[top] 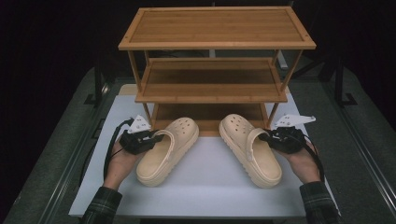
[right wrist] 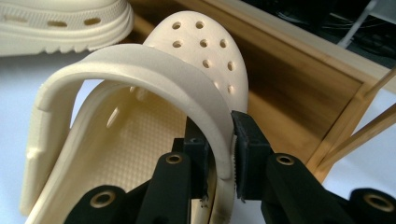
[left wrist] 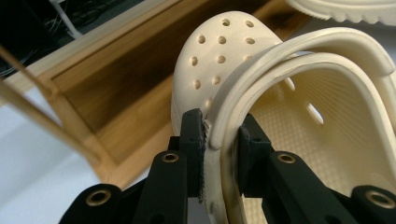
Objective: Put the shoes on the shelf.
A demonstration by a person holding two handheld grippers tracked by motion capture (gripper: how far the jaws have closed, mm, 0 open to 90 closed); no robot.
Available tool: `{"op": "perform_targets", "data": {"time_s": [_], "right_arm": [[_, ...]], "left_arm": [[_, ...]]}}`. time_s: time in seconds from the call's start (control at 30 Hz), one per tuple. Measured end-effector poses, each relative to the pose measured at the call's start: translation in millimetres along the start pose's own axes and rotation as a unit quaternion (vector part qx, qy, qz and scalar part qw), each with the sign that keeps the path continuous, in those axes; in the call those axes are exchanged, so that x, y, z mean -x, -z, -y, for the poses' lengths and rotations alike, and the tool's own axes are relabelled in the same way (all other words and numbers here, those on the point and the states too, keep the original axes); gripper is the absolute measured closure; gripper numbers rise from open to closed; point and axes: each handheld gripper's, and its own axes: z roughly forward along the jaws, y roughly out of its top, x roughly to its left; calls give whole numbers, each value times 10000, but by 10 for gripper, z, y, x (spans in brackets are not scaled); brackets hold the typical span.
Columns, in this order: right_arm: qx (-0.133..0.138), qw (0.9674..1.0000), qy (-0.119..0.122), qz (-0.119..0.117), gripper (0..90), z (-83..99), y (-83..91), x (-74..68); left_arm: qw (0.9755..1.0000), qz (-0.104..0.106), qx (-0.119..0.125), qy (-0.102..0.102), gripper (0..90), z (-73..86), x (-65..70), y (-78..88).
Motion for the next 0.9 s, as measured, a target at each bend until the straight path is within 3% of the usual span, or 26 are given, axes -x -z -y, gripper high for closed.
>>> {"op": "perform_targets", "data": {"time_s": [0.13, 0.4, 0.57, 0.63, 0.9], "right_arm": [[32, 9999, -41, 113, 773, -90, -94, 71], [-27, 9994, 1, 336, 773, -243, -296, 169], [-18, 9991, -47, 430, 773, -314, -385, 171], [-8, 9987, -26, 511, 772, -381, -459, 152], [-84, 9974, 34, 721, 773, -504, -641, 112]], "left_arm": [[10000, -30, 32, -12, 756, -80, 0, -112], [9996, -283, 53, -63, 756, -282, 14, -428], [9991, -406, 53, -49, 756, -357, 23, -570], [9985, -522, 20, -153, 756, -413, 25, -653], [9964, -841, 82, -75, 755, -471, 53, -805]]}}
